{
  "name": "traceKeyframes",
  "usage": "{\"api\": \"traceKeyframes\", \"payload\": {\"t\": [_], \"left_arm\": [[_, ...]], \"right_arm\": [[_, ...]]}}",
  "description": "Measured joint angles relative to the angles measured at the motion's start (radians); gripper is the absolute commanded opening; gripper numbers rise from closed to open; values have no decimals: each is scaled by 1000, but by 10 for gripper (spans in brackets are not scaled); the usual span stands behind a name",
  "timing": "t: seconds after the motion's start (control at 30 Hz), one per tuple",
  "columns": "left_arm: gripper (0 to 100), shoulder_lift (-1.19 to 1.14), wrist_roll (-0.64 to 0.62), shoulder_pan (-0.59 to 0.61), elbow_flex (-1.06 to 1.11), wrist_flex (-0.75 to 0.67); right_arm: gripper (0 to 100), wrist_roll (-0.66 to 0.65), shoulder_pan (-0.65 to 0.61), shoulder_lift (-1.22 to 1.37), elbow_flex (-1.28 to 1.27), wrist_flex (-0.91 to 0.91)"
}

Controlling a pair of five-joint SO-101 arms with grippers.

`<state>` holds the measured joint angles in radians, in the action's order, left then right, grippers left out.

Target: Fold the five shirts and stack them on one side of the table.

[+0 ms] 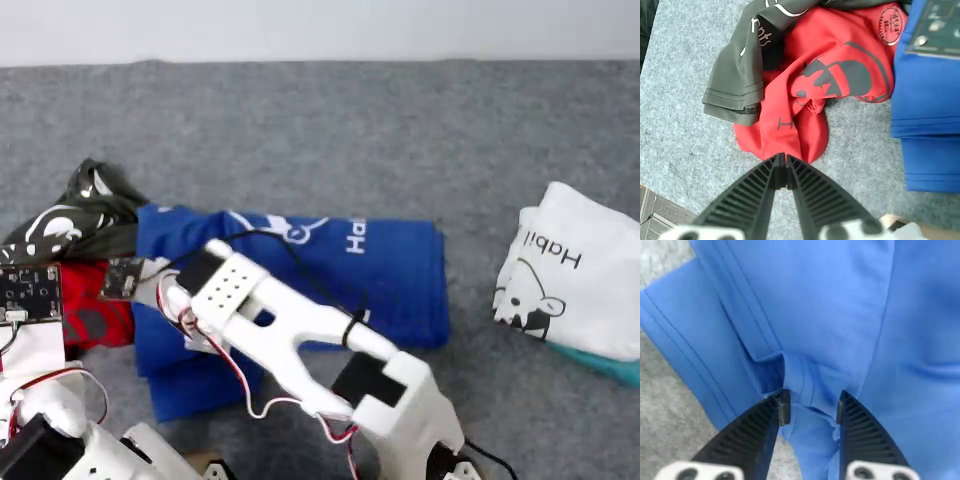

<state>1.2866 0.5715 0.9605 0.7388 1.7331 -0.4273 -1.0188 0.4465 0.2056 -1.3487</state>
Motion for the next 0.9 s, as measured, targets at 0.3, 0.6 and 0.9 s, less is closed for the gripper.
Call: {"api": "traceKeyframes", "payload": {"t": [0.3, 0.6, 0.9], "left_arm": [[6, -3, 0, 0, 0, 0], [6, -9, -3, 0, 0, 0], [6, -9, -3, 0, 0, 0]], "right_arm": [[121, 0, -41, 83, 18, 3], [11, 0, -40, 146, 169, -172], [11, 0, -40, 146, 183, -305]]}}
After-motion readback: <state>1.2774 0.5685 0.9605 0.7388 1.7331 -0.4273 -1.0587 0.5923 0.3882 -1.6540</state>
